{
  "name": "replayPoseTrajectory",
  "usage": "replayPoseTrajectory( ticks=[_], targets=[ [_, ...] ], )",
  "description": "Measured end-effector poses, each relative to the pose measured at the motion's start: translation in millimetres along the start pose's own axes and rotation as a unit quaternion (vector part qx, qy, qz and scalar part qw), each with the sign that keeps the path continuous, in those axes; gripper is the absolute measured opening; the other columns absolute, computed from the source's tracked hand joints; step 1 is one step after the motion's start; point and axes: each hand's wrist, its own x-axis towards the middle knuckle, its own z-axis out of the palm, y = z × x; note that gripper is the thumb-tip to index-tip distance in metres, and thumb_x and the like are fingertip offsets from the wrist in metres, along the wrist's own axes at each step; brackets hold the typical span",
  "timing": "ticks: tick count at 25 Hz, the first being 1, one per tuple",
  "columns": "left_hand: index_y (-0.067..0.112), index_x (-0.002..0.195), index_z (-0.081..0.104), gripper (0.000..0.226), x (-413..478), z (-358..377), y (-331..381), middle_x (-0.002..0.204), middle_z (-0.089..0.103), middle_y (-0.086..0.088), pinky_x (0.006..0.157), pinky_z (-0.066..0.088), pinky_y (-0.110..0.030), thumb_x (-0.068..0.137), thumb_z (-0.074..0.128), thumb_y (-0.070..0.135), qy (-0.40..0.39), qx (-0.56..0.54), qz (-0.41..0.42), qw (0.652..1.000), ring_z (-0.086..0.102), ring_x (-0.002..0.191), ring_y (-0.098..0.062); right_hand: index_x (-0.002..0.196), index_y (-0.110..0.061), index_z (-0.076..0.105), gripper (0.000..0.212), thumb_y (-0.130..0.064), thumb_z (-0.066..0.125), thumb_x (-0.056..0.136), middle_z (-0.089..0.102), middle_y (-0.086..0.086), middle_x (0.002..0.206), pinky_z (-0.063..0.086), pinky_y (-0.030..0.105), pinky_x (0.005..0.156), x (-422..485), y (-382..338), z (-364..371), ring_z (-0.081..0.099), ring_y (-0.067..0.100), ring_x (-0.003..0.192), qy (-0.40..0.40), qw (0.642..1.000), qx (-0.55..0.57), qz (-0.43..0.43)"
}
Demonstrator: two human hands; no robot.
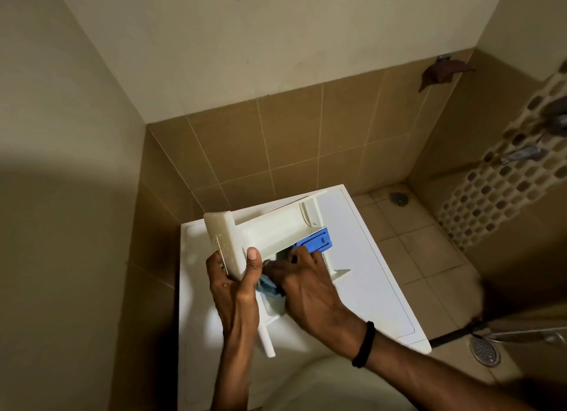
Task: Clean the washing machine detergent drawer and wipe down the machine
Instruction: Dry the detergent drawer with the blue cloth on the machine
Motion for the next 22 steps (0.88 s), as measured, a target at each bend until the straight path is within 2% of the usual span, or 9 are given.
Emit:
replayPoseTrajectory(
  ticks=[4, 8, 12, 14, 16, 17, 19, 20, 22],
  targets=[
    [0.013, 0.122, 0.059, 0.079, -1.8, 6.6, -1.0, 0.102, 0.068, 0.001, 0.077, 0.053, -0.024, 0.066, 0.072, 0.067, -0.023, 0.012, 0.012, 1.000, 0.066, 0.087, -0.010, 0.087, -0.021, 0.068, 0.011, -0.018, 0.069, 0.077, 0.067, -0.002, 0.079, 0.040, 0.038, 0.071, 2.7, -5.4, 3.2, 0.050, 0.026, 0.083, 0.008, 0.992, -0.065, 0.109],
    [0.013, 0.121, 0.061, 0.079, 0.0, 0.6, -3.4, 0.099, 0.068, -0.002, 0.073, 0.052, -0.019, 0.067, 0.072, 0.068, -0.014, -0.025, -0.013, 0.999, 0.067, 0.083, -0.008, 0.089, -0.029, 0.064, 0.024, -0.015, 0.045, 0.083, 0.062, -0.013, 0.081, 0.032, 0.036, 0.071, 0.6, -4.5, -2.0, 0.035, 0.018, 0.082, 0.006, 0.998, 0.048, 0.045],
    [0.013, 0.120, 0.060, 0.074, 1.2, 6.8, 1.3, 0.098, 0.069, 0.001, 0.072, 0.051, -0.017, 0.067, 0.073, 0.063, -0.035, -0.024, -0.012, 0.999, 0.067, 0.082, -0.006, 0.097, -0.028, 0.068, 0.017, -0.021, 0.062, 0.083, 0.067, -0.010, 0.087, 0.025, 0.035, 0.071, -0.8, 0.3, -2.5, 0.040, 0.020, 0.086, 0.033, 0.992, -0.060, 0.110],
    [0.013, 0.117, 0.062, 0.073, -0.7, 7.4, -0.4, 0.090, 0.070, 0.007, 0.072, 0.052, -0.022, 0.066, 0.074, 0.064, -0.039, -0.024, -0.022, 0.999, 0.066, 0.079, -0.007, 0.094, -0.028, 0.069, 0.029, -0.013, 0.049, 0.079, 0.068, -0.011, 0.086, 0.030, 0.036, 0.071, -3.0, -4.2, -1.5, 0.038, 0.019, 0.084, -0.018, 0.998, 0.005, 0.063],
    [0.014, 0.114, 0.064, 0.071, -1.2, 0.7, -8.8, 0.085, 0.068, 0.007, 0.075, 0.053, -0.035, 0.067, 0.074, 0.066, -0.024, -0.041, -0.059, 0.997, 0.065, 0.079, -0.012, 0.100, -0.030, 0.075, 0.045, -0.012, 0.042, 0.075, 0.073, -0.015, 0.093, 0.042, 0.034, 0.076, 0.3, 3.8, -18.2, 0.054, 0.015, 0.087, -0.069, 0.983, 0.170, 0.026],
    [0.017, 0.113, 0.066, 0.071, -0.1, -2.3, -13.2, 0.089, 0.069, 0.002, 0.080, 0.054, -0.045, 0.067, 0.076, 0.069, -0.015, -0.057, -0.089, 0.994, 0.067, 0.084, -0.019, 0.100, -0.028, 0.077, 0.049, -0.008, 0.043, 0.073, 0.075, -0.015, 0.094, 0.048, 0.029, 0.074, 2.1, 9.6, -31.1, 0.064, 0.010, 0.084, -0.081, 0.956, 0.273, 0.074],
    [0.027, 0.109, 0.069, 0.070, 4.6, -4.2, -20.6, 0.105, 0.071, -0.011, 0.097, 0.052, -0.061, 0.062, 0.080, 0.078, 0.002, -0.088, -0.150, 0.985, 0.068, 0.102, -0.037, 0.097, -0.017, 0.079, 0.052, 0.009, 0.041, 0.074, 0.073, 0.001, 0.077, 0.048, 0.026, 0.054, -0.7, 24.2, -48.4, 0.063, 0.014, 0.056, -0.081, 0.849, 0.447, 0.270],
    [0.030, 0.107, 0.070, 0.072, 7.2, -4.5, -20.7, 0.110, 0.071, -0.014, 0.101, 0.050, -0.063, 0.058, 0.082, 0.080, 0.014, -0.099, -0.172, 0.980, 0.067, 0.109, -0.042, 0.095, -0.010, 0.076, 0.050, 0.018, 0.040, 0.075, 0.066, 0.013, 0.067, 0.044, 0.027, 0.048, -4.6, 29.3, -53.9, 0.057, 0.023, 0.047, -0.078, 0.784, 0.514, 0.339],
    [0.027, 0.115, 0.070, 0.082, 9.1, -3.5, -15.1, 0.119, 0.073, -0.010, 0.101, 0.053, -0.061, 0.054, 0.084, 0.081, 0.037, -0.133, -0.198, 0.971, 0.068, 0.113, -0.039, 0.094, 0.001, 0.069, 0.038, 0.024, 0.045, 0.075, 0.061, 0.024, 0.066, 0.047, 0.032, 0.050, -11.5, 31.7, -63.2, 0.058, 0.030, 0.050, -0.039, 0.709, 0.577, 0.403]
  ],
)
